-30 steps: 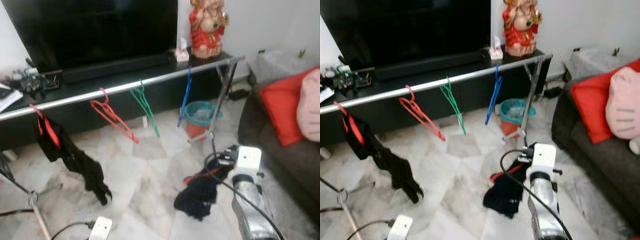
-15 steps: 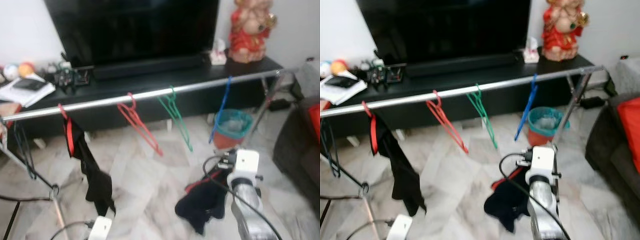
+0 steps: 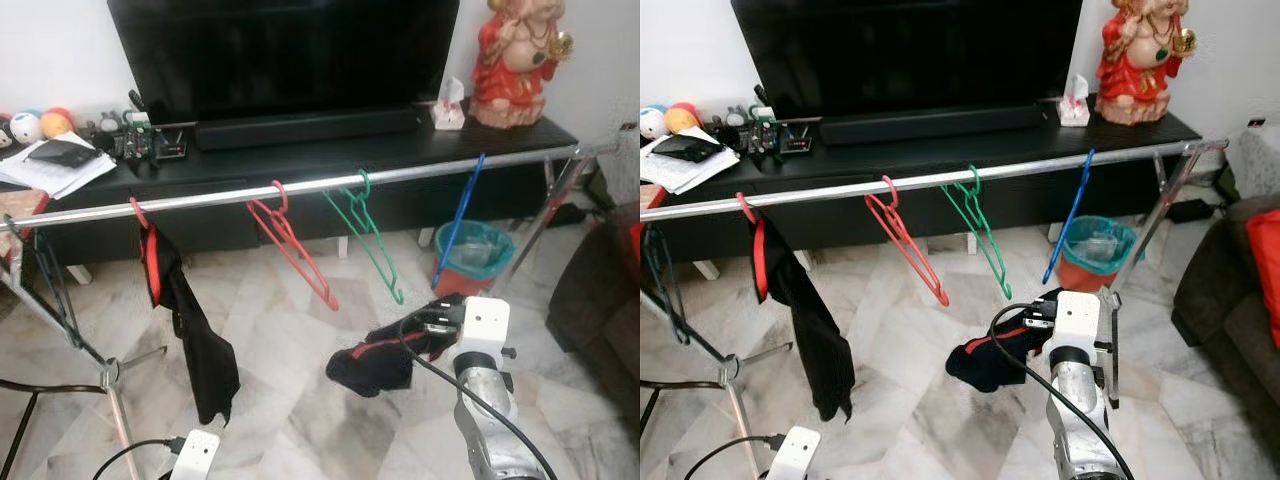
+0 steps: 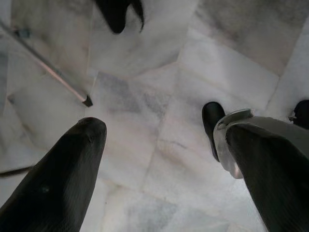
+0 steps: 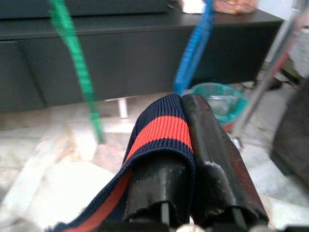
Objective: Hang hanger
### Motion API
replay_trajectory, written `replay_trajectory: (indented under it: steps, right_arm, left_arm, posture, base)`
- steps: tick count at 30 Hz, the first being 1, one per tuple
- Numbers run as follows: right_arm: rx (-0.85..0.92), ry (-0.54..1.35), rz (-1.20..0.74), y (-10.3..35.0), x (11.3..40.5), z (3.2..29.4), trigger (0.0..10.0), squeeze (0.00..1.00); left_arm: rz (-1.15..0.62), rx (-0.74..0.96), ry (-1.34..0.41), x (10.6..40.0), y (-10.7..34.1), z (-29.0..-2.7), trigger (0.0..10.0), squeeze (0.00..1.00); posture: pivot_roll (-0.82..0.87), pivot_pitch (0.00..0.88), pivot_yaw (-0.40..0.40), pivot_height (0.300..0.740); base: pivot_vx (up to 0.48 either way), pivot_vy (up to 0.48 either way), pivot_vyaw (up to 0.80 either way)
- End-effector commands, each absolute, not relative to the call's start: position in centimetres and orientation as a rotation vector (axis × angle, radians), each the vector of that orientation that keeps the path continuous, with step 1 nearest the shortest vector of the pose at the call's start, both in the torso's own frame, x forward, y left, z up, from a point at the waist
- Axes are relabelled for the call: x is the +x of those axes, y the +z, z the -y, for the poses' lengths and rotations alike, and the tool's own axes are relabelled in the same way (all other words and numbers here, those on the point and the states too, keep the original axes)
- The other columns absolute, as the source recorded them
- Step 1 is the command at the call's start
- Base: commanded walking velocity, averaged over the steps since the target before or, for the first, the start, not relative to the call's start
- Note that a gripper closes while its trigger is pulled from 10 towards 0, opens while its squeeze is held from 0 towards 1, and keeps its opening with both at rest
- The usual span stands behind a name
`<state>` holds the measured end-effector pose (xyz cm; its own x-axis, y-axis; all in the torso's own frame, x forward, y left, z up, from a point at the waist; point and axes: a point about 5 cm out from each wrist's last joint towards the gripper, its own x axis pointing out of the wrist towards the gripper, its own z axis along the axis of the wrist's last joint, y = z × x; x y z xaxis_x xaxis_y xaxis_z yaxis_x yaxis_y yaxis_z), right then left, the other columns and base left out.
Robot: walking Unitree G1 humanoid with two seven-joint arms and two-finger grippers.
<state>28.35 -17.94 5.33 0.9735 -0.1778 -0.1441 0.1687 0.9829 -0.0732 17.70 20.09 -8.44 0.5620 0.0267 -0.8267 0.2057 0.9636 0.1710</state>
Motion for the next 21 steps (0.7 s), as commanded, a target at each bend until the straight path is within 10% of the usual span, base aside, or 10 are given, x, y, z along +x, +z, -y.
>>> replay_trajectory:
  steps: [1, 21]
  right_arm:
    - [-0.034, -0.178, -0.109, 6.18, 28.74, 17.86, 10.0, 0.0]
    - [-0.043, -0.169, -0.124, 5.91, 28.74, 17.74, 10.0, 0.0]
  left_arm:
    - [-0.998, 0.27, -0.109, 17.17, -8.69, -20.24, 10.0, 0.0]
    - [-0.998, 0.273, -0.107, 17.13, -8.72, -20.18, 10.0, 0.0]
  posture:
    - [0.01, 0.0, 0.032, 0.74]
    - [0.01, 0.0, 0.028, 0.74]
  base:
    - [0.0, -0.39, 0.44]
    - [0.0, -0.357, 0.0]
